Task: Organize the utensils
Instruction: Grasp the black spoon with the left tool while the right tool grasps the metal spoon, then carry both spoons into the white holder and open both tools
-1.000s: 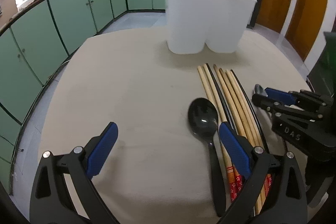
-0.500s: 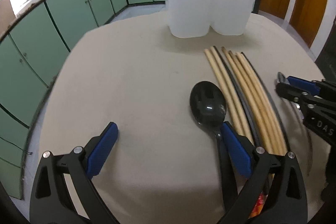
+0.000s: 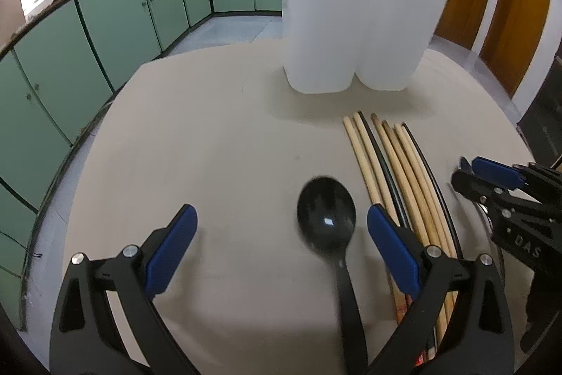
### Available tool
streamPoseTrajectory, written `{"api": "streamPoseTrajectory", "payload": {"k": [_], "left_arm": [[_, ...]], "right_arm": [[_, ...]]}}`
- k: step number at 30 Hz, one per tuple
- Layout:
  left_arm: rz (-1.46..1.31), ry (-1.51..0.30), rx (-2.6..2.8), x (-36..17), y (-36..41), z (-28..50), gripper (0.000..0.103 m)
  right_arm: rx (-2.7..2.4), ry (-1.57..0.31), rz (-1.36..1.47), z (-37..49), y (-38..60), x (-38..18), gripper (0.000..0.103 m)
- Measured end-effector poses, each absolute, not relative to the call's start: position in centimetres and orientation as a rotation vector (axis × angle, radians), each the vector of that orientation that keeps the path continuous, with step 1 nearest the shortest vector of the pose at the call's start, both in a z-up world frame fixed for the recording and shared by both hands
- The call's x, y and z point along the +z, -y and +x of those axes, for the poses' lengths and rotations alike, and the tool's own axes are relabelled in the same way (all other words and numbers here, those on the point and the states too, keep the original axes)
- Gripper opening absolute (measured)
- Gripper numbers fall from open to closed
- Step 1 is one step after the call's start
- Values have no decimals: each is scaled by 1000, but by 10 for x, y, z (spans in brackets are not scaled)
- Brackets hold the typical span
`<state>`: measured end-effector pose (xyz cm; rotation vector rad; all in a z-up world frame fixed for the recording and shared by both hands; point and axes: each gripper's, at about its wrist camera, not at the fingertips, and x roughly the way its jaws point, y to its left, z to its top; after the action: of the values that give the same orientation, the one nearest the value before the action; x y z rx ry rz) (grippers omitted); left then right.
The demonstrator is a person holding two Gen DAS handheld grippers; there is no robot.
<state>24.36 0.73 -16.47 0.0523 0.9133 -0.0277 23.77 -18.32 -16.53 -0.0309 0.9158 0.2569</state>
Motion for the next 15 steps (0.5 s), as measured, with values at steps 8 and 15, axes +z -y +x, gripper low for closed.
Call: {"api": "streamPoseTrajectory", "payload": {"k": [8,15], "left_arm": [[34,-958,-41,-176,-9,259,76],[-34,-934,-123,-168,-9,252,35]], "right_arm": [[246,-933,-49,243,179,-168,28],[256,-868,-33,234,183,-159,28]]}}
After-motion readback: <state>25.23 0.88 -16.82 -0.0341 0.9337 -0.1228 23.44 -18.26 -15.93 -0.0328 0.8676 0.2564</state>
